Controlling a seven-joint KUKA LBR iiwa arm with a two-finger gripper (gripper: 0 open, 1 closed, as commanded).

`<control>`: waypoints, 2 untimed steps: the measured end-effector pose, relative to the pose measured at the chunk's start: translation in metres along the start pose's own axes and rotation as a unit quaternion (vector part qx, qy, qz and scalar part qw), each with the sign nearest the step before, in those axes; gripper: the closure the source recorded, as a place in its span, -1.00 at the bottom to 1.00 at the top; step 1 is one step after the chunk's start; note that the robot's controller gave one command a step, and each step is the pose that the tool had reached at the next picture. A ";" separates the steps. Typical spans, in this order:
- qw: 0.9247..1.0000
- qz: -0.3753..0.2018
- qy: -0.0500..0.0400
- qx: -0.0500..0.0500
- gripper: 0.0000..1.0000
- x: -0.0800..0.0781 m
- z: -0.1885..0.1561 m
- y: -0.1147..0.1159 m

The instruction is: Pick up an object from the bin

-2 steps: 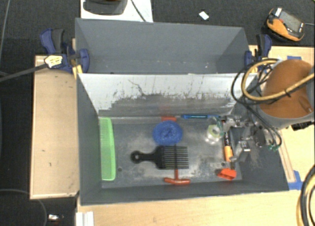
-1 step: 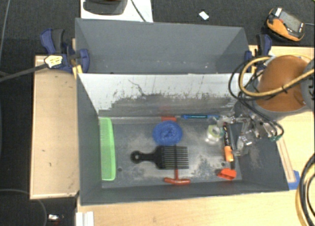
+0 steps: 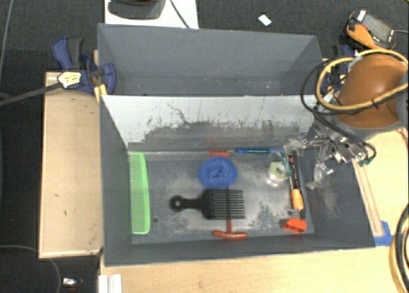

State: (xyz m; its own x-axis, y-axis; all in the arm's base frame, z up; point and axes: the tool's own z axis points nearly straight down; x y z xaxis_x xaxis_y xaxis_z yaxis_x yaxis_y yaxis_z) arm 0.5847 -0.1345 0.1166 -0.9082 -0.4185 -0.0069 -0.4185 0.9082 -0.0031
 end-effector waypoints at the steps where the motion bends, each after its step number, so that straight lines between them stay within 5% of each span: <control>1: 0.983 -0.185 0.000 0.001 -1.00 -0.002 0.003 0.001; 2: 0.975 -0.221 -0.006 0.000 -1.00 -0.007 0.045 0.002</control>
Offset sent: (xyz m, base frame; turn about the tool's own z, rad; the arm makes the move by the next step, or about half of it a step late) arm 0.0037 0.0008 -0.0466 -0.4487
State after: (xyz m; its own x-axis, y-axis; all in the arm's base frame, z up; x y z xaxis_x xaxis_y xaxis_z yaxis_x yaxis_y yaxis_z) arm 0.5907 -0.1291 0.0714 -0.6383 -0.7696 -0.0161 -0.7696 0.6385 -0.0089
